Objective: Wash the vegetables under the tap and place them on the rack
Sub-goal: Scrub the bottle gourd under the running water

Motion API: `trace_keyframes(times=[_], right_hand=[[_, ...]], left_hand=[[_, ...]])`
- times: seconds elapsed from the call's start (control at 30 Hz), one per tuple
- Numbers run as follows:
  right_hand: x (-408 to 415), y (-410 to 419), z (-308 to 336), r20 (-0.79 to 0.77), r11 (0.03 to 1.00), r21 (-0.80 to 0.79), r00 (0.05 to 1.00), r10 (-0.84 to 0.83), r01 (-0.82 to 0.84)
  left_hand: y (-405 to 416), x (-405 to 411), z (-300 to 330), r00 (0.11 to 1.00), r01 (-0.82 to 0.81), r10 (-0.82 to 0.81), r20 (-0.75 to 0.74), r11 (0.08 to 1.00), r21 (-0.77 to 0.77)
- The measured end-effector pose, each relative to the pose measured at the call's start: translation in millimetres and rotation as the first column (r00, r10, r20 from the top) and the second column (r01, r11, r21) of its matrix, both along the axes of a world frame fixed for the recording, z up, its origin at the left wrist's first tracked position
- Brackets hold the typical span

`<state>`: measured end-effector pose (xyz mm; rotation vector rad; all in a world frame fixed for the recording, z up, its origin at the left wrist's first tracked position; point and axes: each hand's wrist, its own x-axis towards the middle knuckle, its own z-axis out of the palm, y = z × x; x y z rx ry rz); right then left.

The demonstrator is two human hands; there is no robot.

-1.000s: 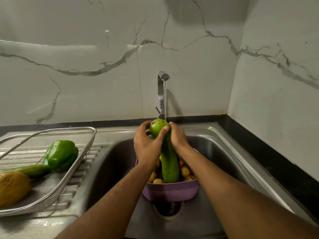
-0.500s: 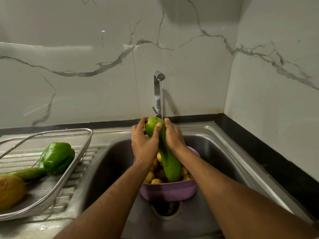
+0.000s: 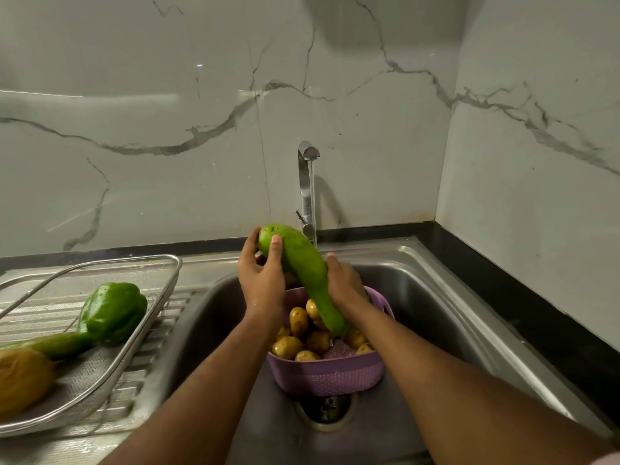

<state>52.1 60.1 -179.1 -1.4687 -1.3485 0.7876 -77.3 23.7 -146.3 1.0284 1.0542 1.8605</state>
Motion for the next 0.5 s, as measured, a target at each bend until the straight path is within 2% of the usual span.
trace_keyframes(times=[0.17,0.27,0.4,0.5], right_hand=[[-17.0,-2.6,22.5,-0.084,0.984,0.169,0.996,-0.039,0.053],[-14.6,-4.9,17.7,-0.109,0.964,0.260,0.993,-0.036,0.063],[-16.7,-7.8,18.8,0.001,0.943,0.315,0.993,-0.118,0.112],[-19.7,-10.8,24.7,0.077,0.936,0.313,0.978,-0.196,0.163]], left_hand=[[-6.7,8.1,2.2,0.997,0.056,-0.058,0.044,0.997,0.055],[-7.5,9.7,1.4,0.999,0.050,-0.052,0.018,0.996,0.078],[-9.0,13.1,0.1,0.993,0.093,-0.096,-0.067,0.995,-0.047],[-10.1,12.7,-5.1,0.973,0.073,-0.091,-0.211,0.993,-0.092]])
